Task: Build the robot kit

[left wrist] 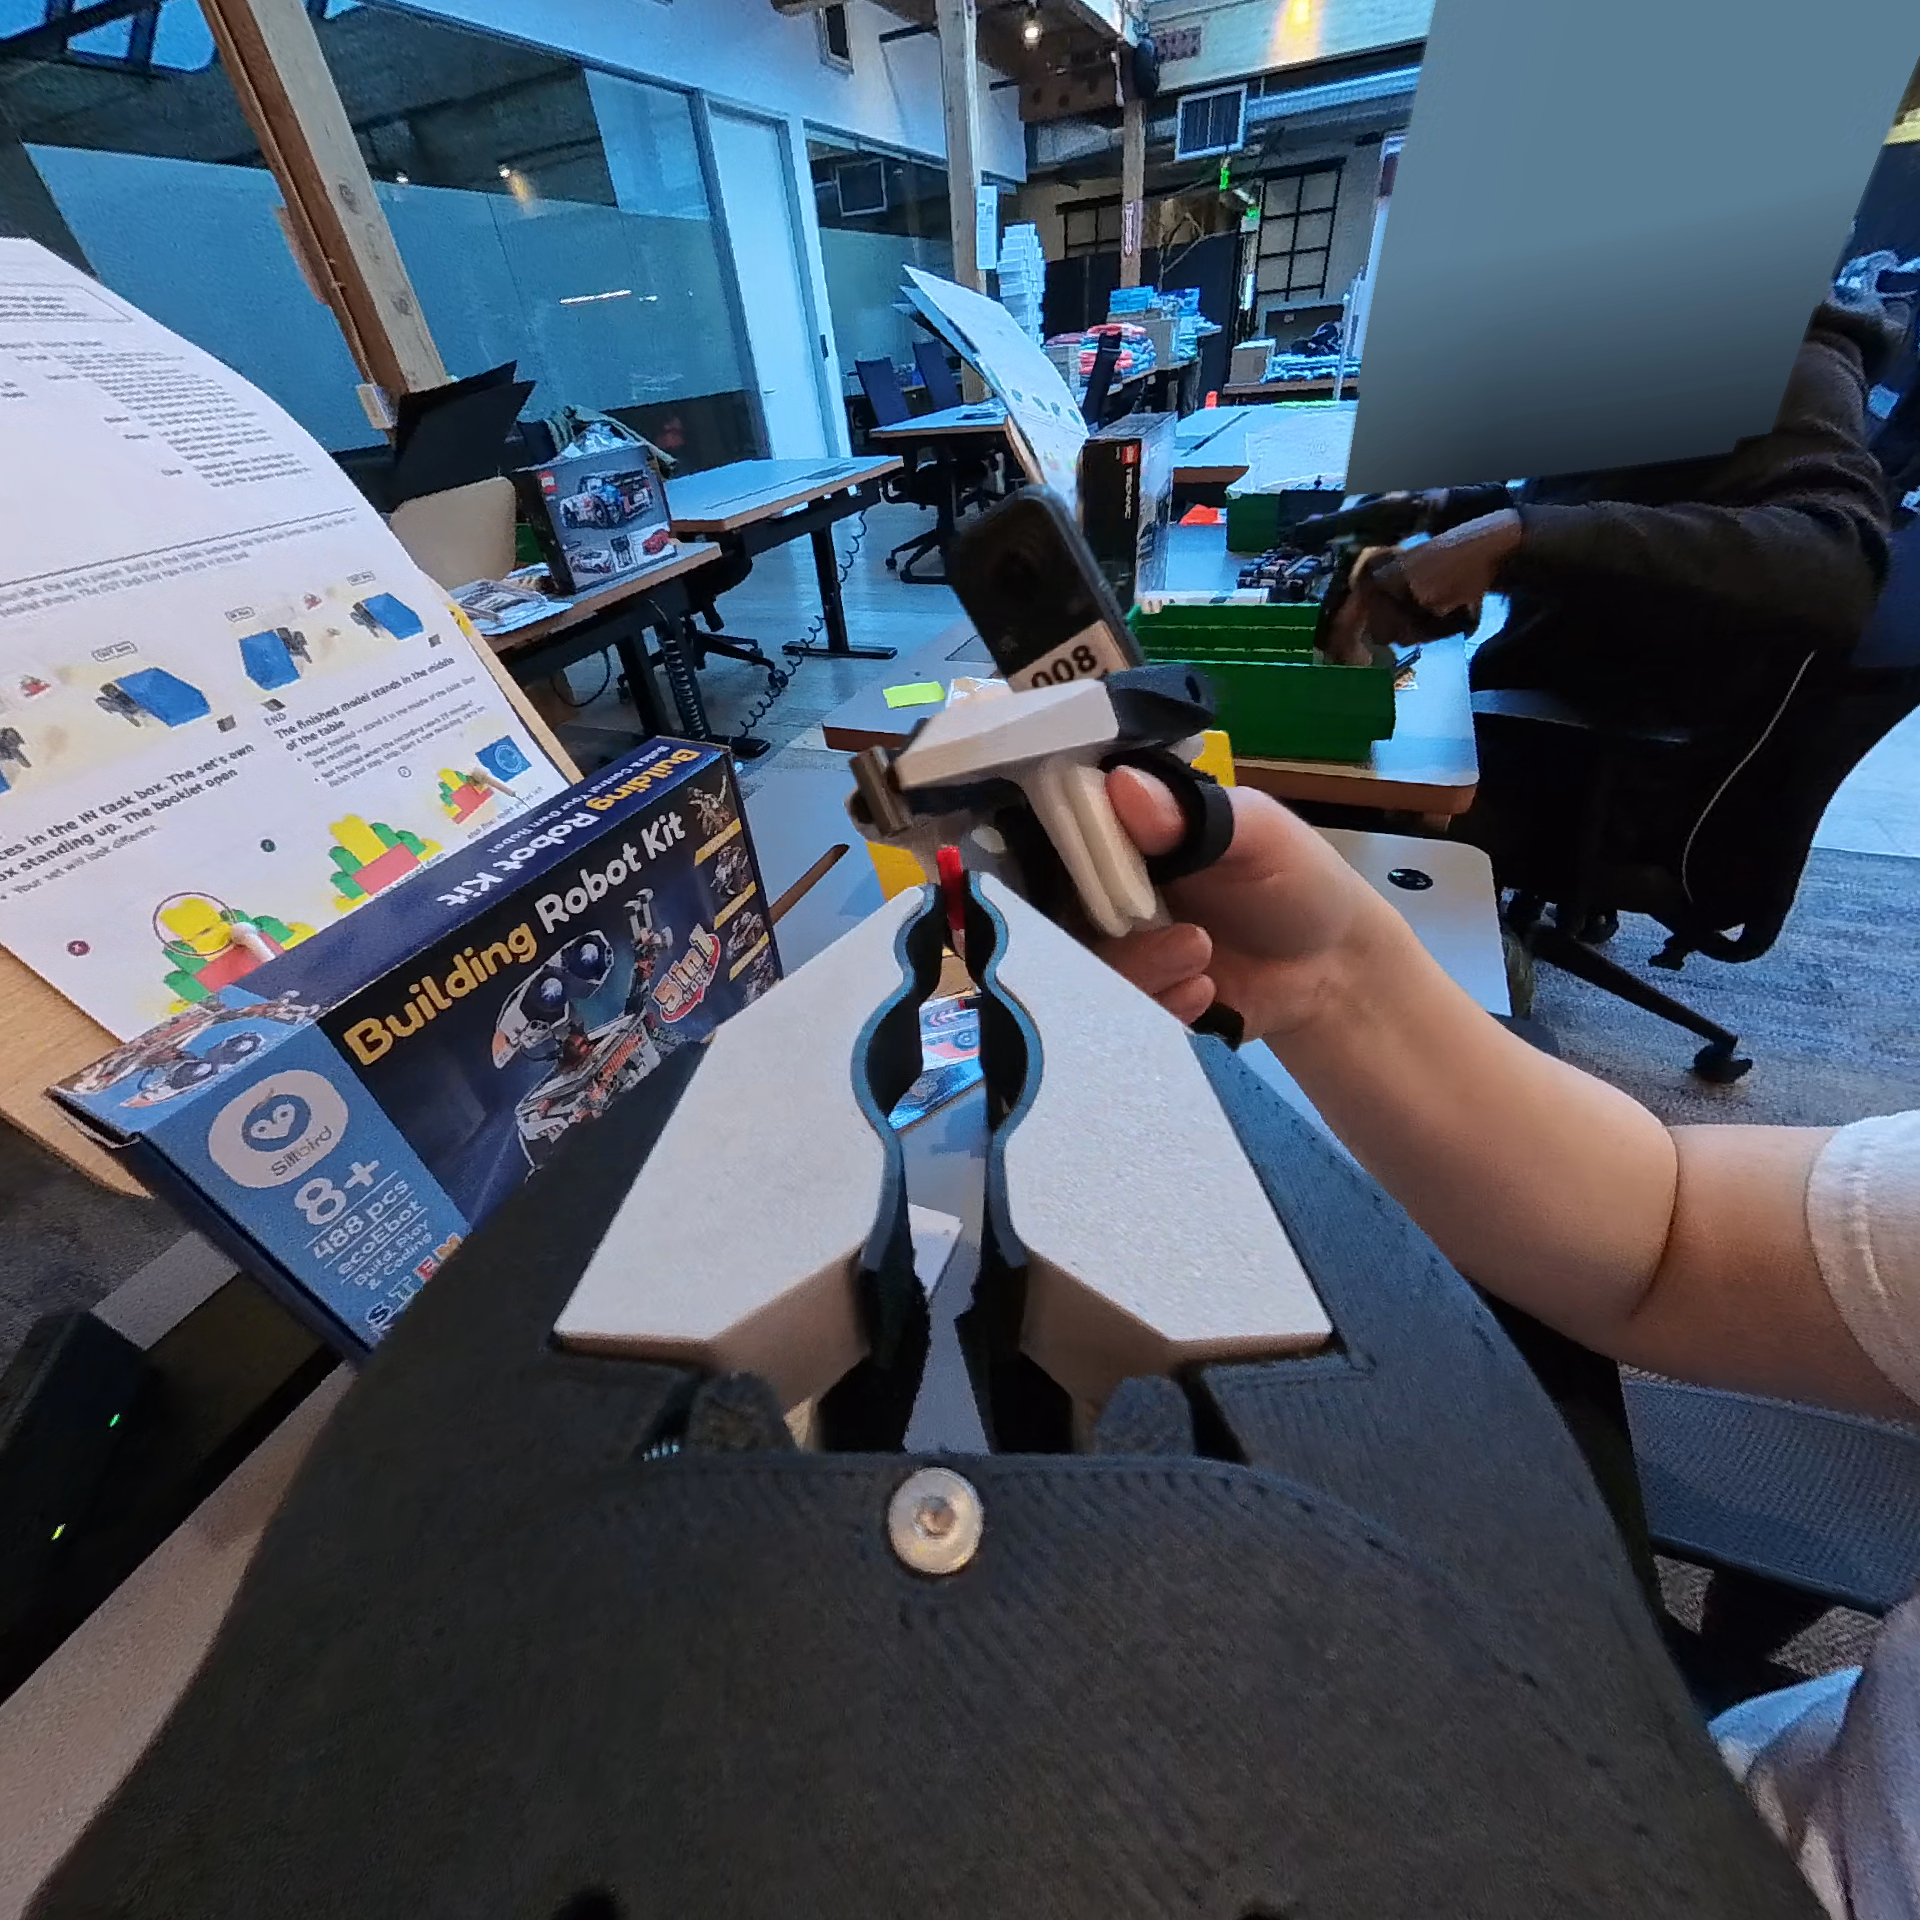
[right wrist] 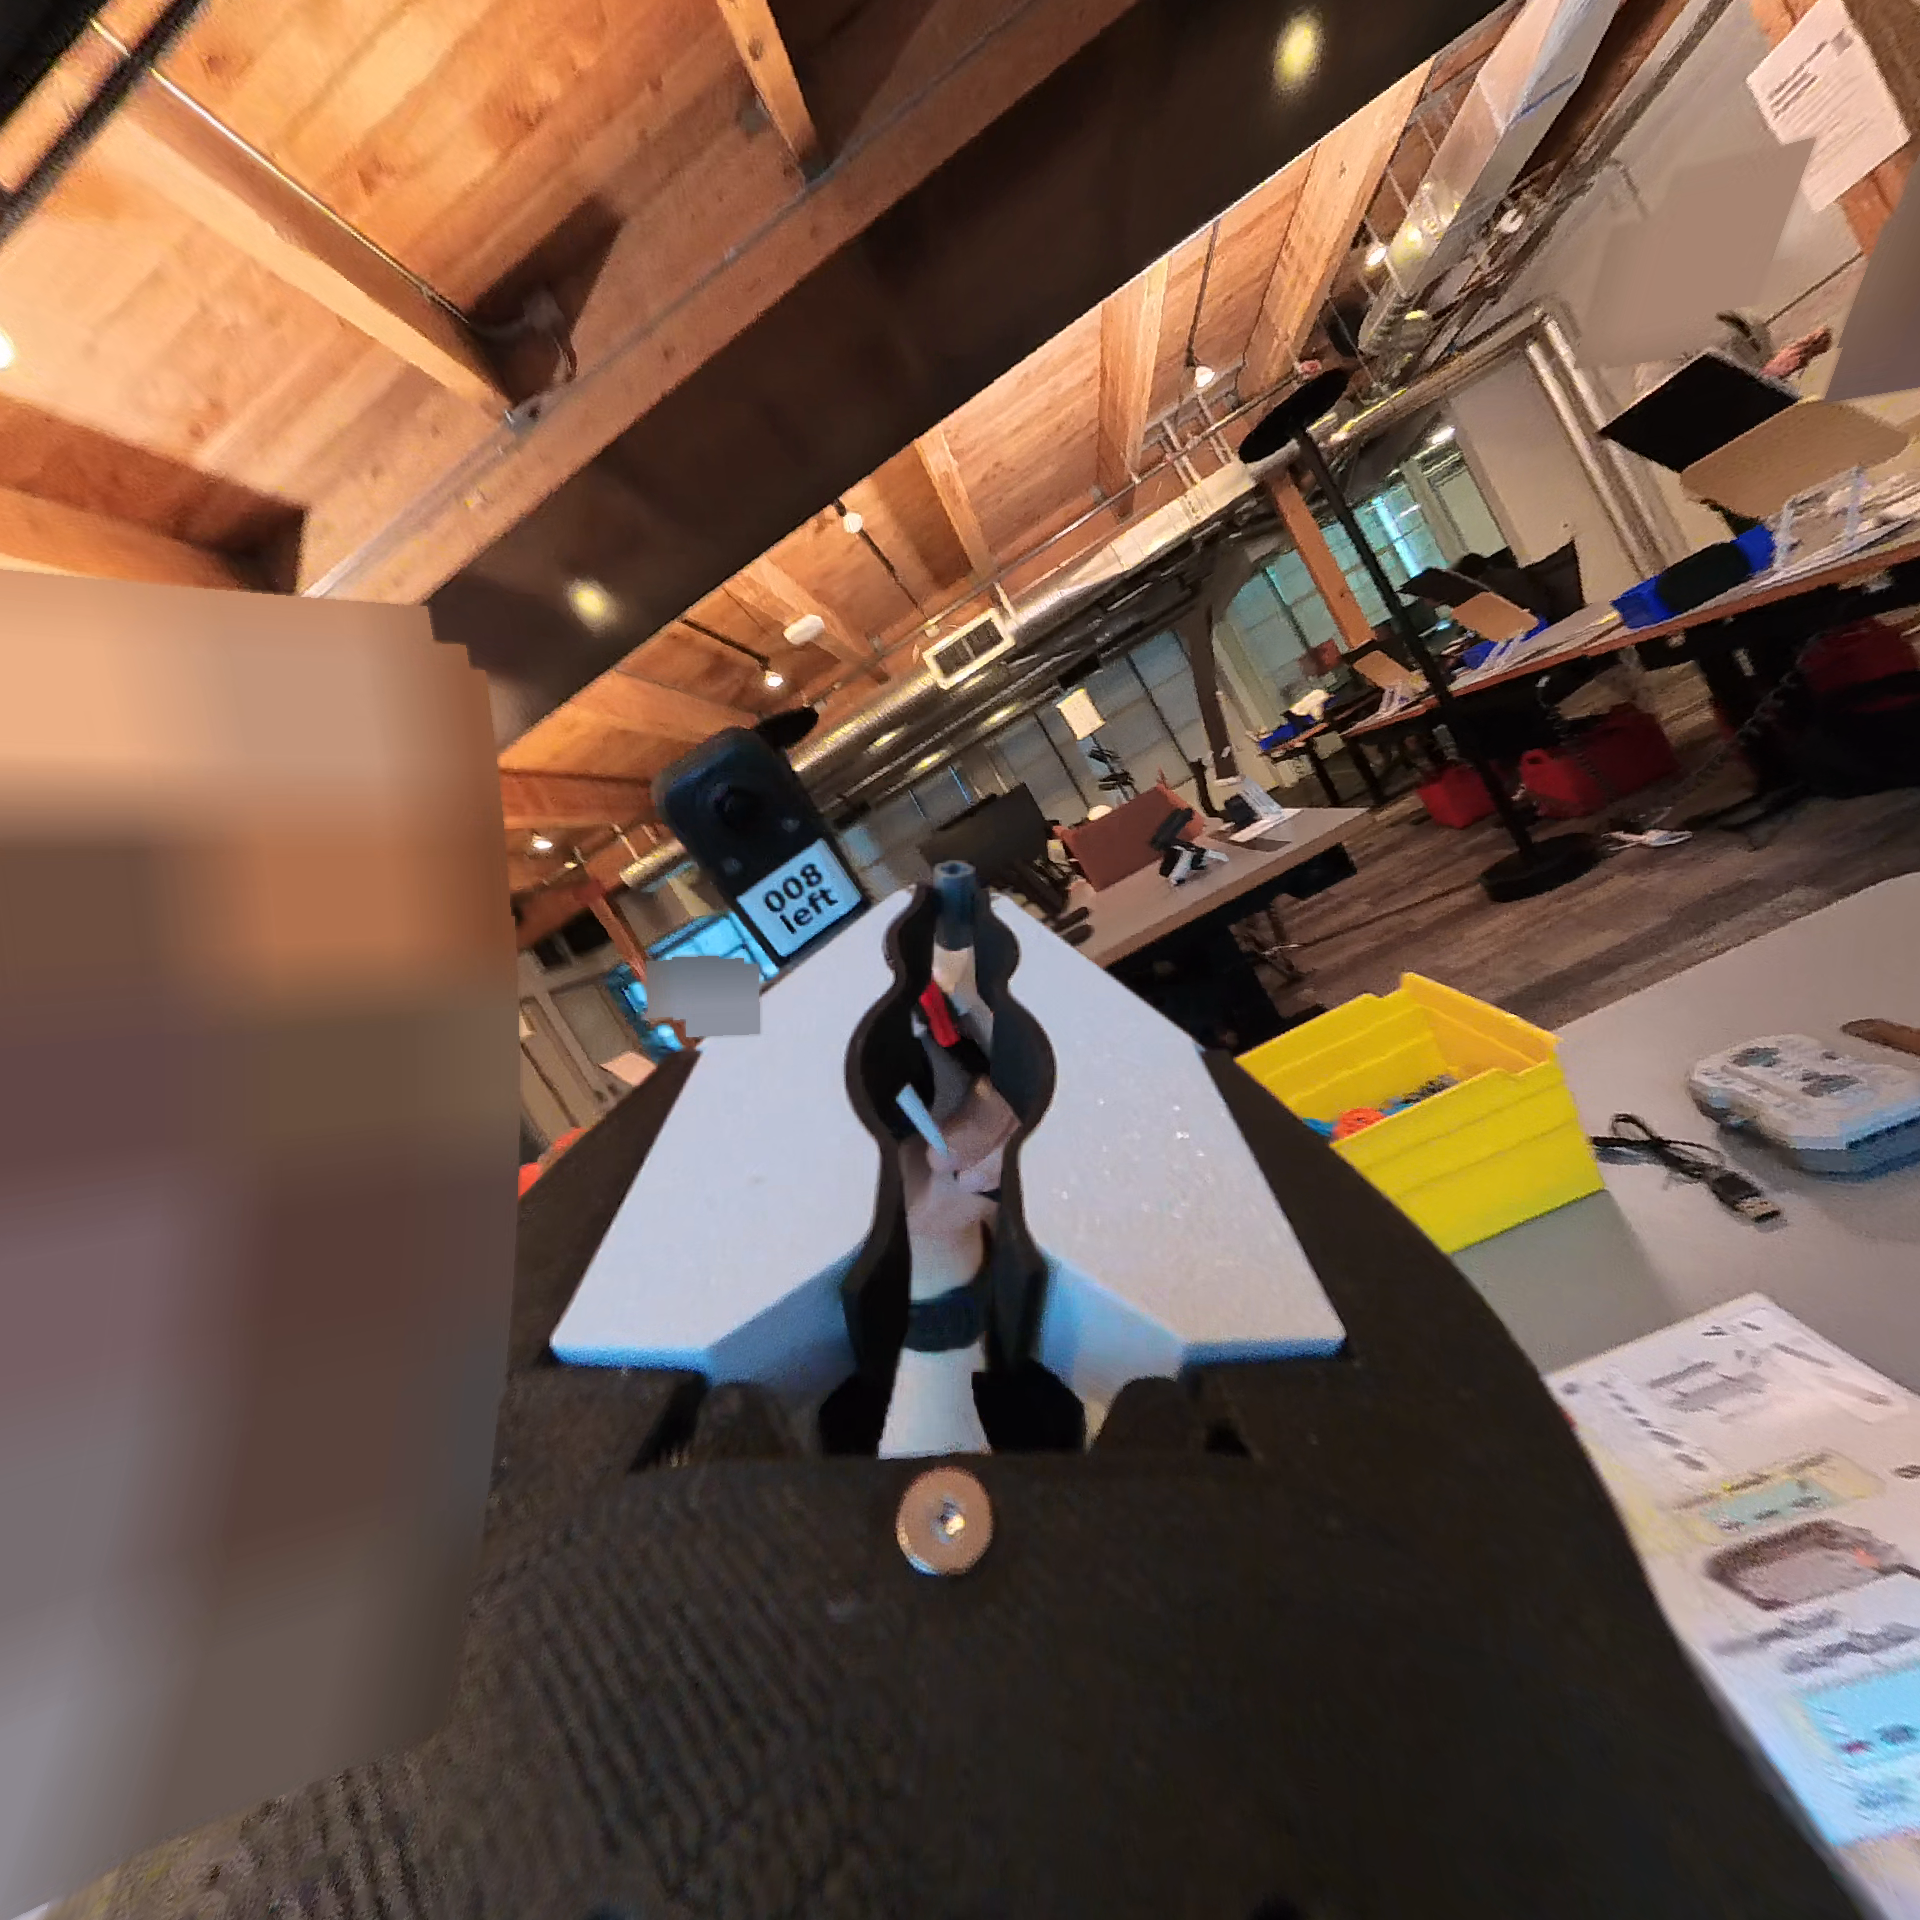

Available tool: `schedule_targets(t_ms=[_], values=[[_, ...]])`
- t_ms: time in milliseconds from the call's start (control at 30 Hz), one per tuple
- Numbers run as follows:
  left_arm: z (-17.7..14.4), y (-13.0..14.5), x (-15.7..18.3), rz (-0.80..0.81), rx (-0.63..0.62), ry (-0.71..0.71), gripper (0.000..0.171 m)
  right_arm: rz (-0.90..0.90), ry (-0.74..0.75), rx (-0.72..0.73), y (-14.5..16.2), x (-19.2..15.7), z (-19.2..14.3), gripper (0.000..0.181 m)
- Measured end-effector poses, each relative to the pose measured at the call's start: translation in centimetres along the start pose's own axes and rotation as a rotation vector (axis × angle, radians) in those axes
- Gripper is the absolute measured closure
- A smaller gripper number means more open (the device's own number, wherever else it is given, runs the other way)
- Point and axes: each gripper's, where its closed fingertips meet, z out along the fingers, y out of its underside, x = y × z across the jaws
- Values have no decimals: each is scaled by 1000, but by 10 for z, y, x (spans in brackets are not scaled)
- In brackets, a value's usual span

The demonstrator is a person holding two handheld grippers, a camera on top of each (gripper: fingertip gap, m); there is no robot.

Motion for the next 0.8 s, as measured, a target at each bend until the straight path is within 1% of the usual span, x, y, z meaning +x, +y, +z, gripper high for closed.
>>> schedule_targets(t_ms=[133,300,567,800], values=[[1,3,-4,16,-27,-53,171,70,-21,3,0,1,0,176],[1,3,-7,-7,-26,-67,171,96,-12,-3,2,4,0,176],[2,7,-11,-9,-42,-80,171,59,14,-33,6,5,2,177],[1,8,-13,-7,-46,-90,171,-51,83,-52,7,7,2,177]])
